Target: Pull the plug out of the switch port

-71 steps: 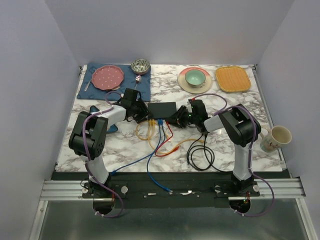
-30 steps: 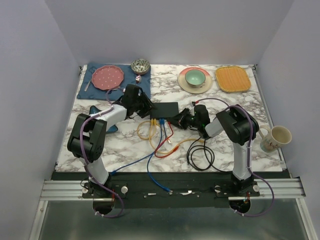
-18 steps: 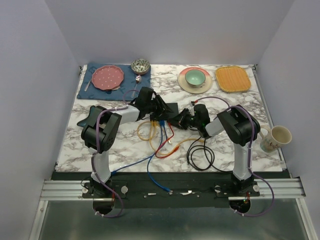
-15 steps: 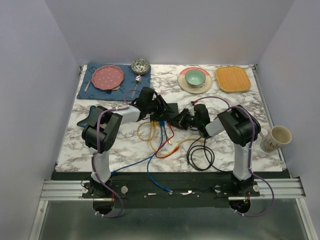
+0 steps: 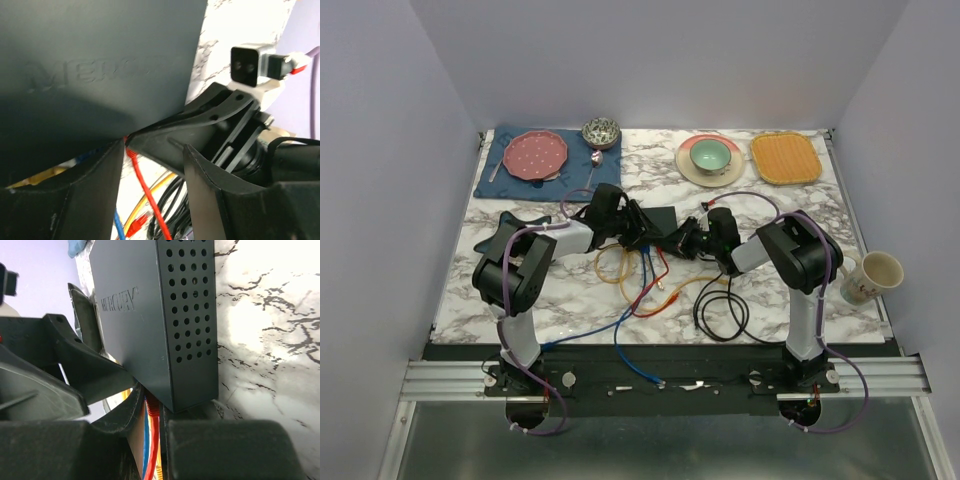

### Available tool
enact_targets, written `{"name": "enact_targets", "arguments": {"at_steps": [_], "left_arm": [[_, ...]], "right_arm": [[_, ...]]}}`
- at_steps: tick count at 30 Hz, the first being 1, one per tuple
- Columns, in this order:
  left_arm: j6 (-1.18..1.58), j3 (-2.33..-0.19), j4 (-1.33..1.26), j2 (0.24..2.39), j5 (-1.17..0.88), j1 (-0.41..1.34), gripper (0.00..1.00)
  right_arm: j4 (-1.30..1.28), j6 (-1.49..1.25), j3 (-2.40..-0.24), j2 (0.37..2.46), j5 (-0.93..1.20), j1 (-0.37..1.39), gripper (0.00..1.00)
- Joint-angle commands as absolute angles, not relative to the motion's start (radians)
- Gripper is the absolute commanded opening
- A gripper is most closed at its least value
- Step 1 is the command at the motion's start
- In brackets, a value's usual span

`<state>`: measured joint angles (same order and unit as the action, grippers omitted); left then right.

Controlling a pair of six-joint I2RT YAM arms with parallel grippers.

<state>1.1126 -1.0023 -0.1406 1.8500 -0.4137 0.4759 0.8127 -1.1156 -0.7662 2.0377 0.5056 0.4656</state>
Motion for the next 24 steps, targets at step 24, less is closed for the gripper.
{"name": "enact_targets", "arguments": {"at_steps": [24], "left_arm": [[1.127, -1.045, -0.077, 1.921, -0.318, 0.449, 0.60]], "right_arm": [[0.553, -0.866, -0.621, 1.815, 0.591, 0.486, 0.01]]}}
